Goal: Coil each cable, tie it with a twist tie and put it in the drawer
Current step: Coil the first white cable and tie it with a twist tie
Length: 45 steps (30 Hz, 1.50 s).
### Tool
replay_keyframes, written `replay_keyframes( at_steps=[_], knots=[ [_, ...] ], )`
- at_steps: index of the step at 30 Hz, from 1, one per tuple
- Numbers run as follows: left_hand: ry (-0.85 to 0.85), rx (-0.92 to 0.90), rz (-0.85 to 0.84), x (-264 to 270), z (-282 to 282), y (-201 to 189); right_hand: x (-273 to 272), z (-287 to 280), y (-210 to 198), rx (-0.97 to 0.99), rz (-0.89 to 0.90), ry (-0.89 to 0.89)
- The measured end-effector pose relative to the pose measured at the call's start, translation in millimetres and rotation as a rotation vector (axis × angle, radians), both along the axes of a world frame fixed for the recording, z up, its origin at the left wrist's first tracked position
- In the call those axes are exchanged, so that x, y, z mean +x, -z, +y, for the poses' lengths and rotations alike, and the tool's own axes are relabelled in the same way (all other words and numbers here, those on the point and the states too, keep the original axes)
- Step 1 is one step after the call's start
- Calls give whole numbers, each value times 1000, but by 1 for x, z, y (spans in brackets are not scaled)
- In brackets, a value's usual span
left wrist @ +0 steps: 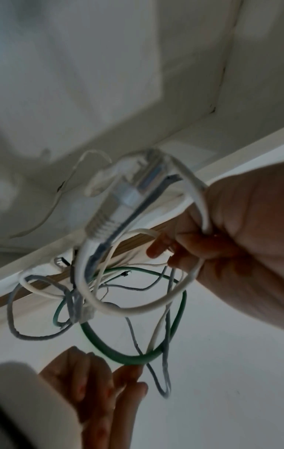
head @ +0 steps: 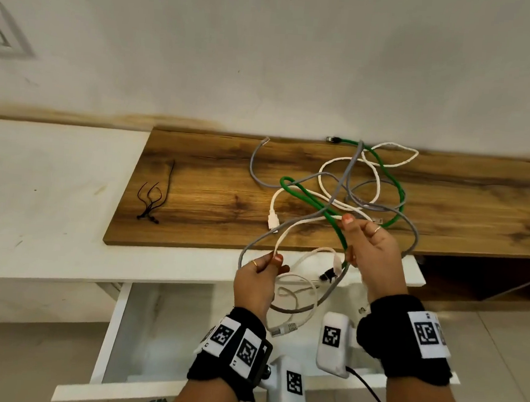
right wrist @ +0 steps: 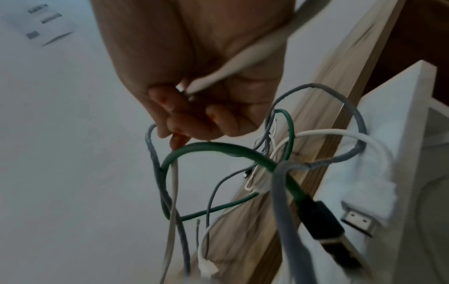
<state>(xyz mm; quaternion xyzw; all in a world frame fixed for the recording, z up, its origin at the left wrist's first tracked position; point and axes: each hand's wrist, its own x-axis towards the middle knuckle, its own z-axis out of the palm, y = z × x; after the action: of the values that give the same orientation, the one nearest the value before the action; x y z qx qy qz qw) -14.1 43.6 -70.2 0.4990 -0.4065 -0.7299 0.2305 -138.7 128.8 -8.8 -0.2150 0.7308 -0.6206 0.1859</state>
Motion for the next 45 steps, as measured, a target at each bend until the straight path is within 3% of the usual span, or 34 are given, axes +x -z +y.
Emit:
replay_keyframes(
  at_steps=[4,7,11,13,15,17,19,22,26,31,35,38,41,45],
  knots=[
    [63,13,23,-1,0,-7,4,-4,0,104,167,-76],
    [180,-36,56,1,3,-18,6,-6,1,124,184,-189],
    [191,-98,201,1,8,-26,18,-11,0,141,319,-262],
    [144,-178,196,-1,7,-25,21,-12,3,56,259,-267],
    [114,-258,147,-2,5,-23,20,-12,7,-81,76,-282],
    [178,-294,82,1,3,-24,15,-8,11,-197,17,-313],
    [315,-256,77,5,1,-30,10,-3,14,-216,148,-408],
    [419,-104,173,11,-4,-42,6,0,16,-49,356,-595],
    [265,-132,189,10,-5,-50,14,-5,19,119,604,-734],
    [185,-315,164,11,-7,-49,17,-3,26,329,583,-765],
    [58,-332,142,19,-23,-44,-2,13,10,112,236,-658],
    [0,-275,190,30,-37,-46,-18,31,3,9,11,-377],
    [-59,-265,201,42,-47,-47,-29,35,12,119,161,-184],
    [-119,-231,202,48,-53,-41,-12,13,13,438,279,-447]
  ],
)
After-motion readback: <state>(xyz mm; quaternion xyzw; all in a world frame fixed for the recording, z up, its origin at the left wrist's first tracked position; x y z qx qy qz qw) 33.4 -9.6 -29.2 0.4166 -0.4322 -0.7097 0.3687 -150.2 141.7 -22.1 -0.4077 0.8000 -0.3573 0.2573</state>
